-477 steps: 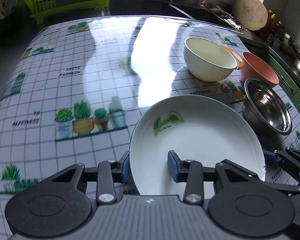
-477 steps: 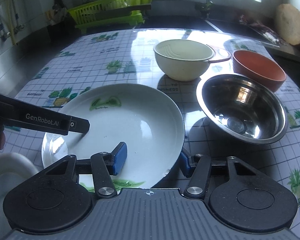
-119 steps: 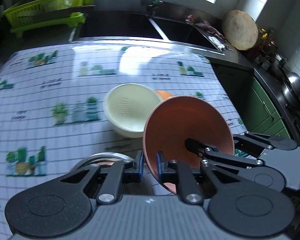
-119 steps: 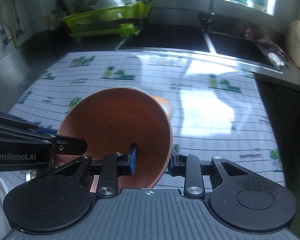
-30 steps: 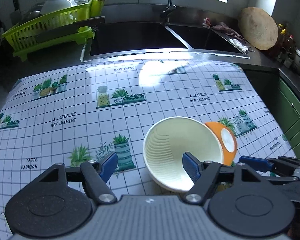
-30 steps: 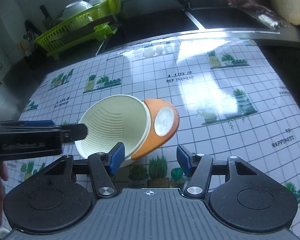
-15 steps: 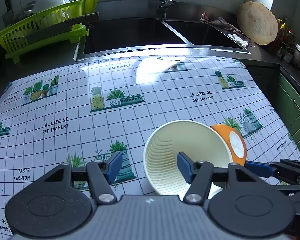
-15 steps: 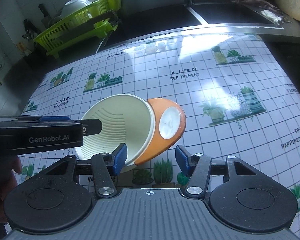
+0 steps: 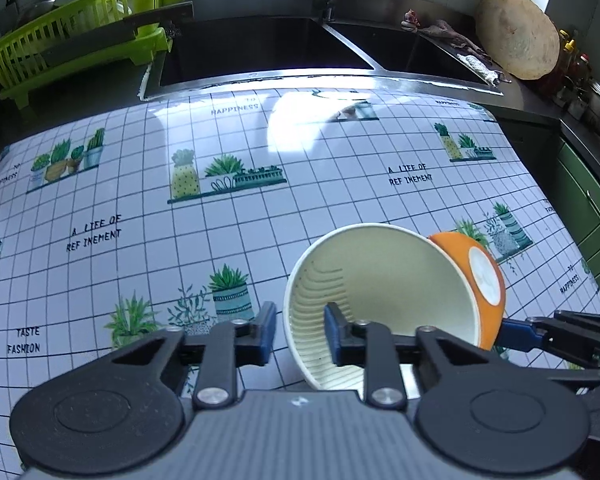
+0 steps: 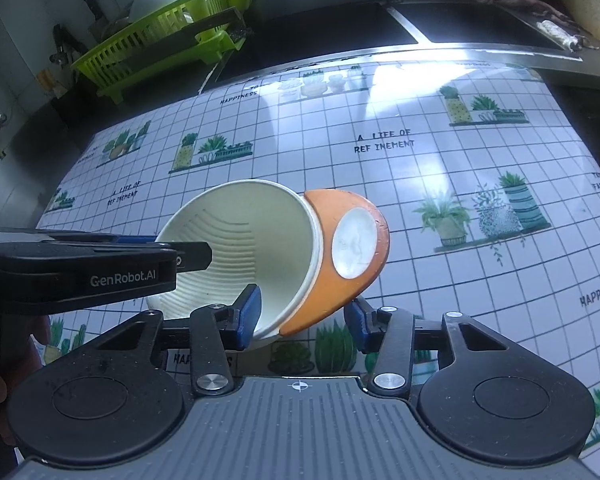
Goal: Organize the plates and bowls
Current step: 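Lift the cream colander bowl with the left gripper toward the stack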
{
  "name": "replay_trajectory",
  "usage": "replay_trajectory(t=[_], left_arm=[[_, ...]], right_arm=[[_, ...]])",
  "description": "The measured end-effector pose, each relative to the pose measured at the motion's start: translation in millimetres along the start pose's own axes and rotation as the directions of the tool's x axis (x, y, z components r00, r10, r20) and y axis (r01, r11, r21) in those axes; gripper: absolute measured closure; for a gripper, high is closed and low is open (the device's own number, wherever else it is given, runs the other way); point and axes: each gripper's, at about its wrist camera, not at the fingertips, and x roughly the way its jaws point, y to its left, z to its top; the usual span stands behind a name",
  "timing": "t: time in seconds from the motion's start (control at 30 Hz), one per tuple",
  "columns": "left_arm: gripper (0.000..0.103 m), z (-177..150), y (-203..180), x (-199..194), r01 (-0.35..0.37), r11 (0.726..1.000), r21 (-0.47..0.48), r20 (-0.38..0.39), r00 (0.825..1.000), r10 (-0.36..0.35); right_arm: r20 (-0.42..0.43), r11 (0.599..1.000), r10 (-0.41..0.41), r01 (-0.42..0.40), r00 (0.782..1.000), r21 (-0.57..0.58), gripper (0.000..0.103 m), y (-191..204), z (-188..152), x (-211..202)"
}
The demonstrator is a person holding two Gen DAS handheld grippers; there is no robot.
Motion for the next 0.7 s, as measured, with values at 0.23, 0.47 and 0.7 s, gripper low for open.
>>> replay_trajectory(t=[0.23, 0.47, 0.7], left_arm=[[0.091, -3, 1, 5, -0.010, 1.000, -0.007, -0.013, 1.000, 0.010], [0.093, -8, 0, 5, -0.016, 1.000, -0.021, -0.022, 1.000, 0.015], [0.094, -14, -6, -17, -0.022, 1.000, -0.007, 0.008, 1.000, 0.022]], right_arm=[[-0.001, 1.000, -0.001, 0.001, 1.000, -0.012, 0.059, 0, 0, 3], [-0.008, 1.000, -0.009, 0.009, 1.000, -0.024, 0.064, 1, -3, 6], [0.018, 0.998, -0.019, 0.019, 1.000, -0.054, 0.064, 6, -6, -12]])
